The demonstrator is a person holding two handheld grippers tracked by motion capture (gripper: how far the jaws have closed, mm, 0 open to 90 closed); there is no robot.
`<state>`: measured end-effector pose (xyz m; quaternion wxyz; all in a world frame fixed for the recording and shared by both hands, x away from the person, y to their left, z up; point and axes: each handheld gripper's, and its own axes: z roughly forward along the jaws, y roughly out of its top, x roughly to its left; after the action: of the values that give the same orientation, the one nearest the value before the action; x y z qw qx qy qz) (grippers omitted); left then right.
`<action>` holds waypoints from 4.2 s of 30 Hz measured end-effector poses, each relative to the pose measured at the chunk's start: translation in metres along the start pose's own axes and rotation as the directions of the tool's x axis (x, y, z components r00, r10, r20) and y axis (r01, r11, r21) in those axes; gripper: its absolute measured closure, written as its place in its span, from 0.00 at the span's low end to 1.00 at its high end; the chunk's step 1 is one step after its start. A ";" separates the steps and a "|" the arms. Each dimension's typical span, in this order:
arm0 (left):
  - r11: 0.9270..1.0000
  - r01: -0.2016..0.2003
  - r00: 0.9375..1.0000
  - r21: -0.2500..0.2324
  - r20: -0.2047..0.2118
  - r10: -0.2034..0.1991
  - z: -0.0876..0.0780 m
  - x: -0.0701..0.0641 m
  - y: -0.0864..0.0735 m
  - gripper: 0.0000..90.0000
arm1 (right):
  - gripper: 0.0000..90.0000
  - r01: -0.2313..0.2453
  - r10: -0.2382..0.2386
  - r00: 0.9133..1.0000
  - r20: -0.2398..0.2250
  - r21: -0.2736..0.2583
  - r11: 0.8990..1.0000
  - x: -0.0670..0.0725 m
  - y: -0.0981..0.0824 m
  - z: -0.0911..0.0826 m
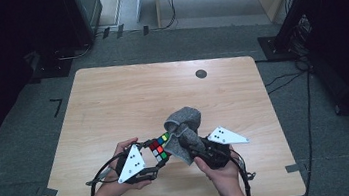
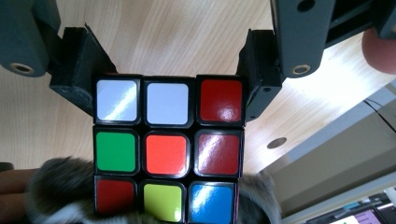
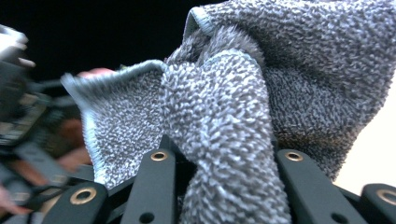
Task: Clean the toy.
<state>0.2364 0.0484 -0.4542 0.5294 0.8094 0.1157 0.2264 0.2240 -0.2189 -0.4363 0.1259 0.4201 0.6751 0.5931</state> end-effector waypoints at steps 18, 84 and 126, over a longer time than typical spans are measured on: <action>1.000 0.018 1.000 0.017 -0.002 -0.018 0.002 0.001 -0.001 0.38 | 0.77 0.049 -0.049 0.997 0.057 -0.009 0.999 0.003 0.002 -0.003; 0.988 0.122 0.989 -0.093 0.090 -0.114 -0.013 0.009 0.011 0.38 | 0.77 0.276 -0.271 0.958 0.097 -0.044 0.960 0.022 0.005 -0.006; 0.914 0.344 0.938 -0.216 0.119 -0.325 -0.026 0.031 0.008 0.38 | 0.78 0.106 -0.108 0.993 -0.057 -0.038 0.994 0.022 -0.018 0.014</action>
<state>0.2507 0.0796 -0.4308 0.6560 0.7181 0.2038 0.1116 0.2121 -0.1922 -0.4485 0.1452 0.3634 0.6897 0.6092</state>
